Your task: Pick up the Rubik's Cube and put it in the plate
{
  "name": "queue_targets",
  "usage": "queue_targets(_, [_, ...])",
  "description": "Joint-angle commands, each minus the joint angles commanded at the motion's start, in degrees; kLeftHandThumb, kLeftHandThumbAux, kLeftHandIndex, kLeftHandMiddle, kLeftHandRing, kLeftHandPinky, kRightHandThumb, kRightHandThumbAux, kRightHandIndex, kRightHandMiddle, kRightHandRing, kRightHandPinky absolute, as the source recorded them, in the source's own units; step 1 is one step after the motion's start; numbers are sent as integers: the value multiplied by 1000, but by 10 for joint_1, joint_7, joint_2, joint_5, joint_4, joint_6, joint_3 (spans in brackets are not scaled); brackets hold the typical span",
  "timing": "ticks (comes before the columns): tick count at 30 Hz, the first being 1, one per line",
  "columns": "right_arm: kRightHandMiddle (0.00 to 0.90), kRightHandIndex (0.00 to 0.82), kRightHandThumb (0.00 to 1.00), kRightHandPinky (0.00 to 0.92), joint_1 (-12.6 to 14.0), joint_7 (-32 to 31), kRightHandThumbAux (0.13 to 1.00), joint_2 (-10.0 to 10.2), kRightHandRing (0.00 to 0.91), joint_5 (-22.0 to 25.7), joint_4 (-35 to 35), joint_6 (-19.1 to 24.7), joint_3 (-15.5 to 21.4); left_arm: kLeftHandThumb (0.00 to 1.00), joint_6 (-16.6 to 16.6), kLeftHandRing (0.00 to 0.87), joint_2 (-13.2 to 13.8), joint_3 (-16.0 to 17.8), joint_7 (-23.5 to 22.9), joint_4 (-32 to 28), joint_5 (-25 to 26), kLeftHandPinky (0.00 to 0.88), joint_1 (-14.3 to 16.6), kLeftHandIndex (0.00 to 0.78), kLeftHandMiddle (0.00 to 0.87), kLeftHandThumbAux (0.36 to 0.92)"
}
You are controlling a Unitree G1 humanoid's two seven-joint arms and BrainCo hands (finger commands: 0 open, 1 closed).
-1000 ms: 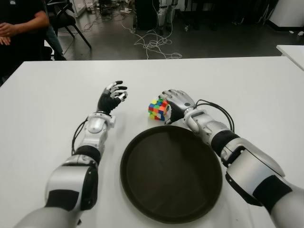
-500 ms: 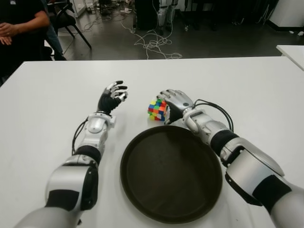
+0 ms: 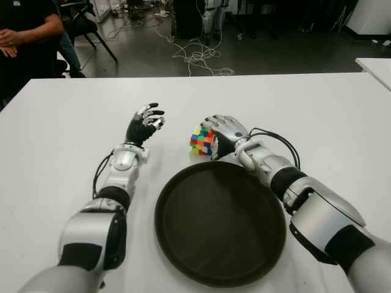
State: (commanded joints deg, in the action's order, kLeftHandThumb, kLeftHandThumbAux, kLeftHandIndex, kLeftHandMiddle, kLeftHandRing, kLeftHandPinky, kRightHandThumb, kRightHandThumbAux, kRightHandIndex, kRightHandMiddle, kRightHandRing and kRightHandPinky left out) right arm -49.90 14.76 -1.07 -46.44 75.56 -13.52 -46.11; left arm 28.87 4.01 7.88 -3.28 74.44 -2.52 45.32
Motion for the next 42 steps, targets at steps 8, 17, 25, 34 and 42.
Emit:
queue_targets(8, [0,0,0,2,0,4,773,2,0,-3,0,-5,-3,295,-4,314,0,2,1,0,2,327,1,189,286,749])
queue_targets(17, [0,0,0,0,1,4,773,4,0,0,0,-10,-2,319,-5,319,0,4,0,1,3,330,1,188,288,760])
queue_targets(25, [4,0,0,0,-2,-4,772,4,1,-4,2,-17,-6,319,-7,317,-1,6,-2,1,5,326,2,186,286,755])
queue_targets(34, [23,5,0,13,-5,-21,786,4,21,-4,0,-30,-8,334,-11,308,-3,10,2,1,7,325,3,192,280,772])
queue_targets(42, [28,14,0,25,-7,-28,801,4,29,-3,-2,-39,-7,351,-10,315,-5,15,3,1,8,329,4,197,286,776])
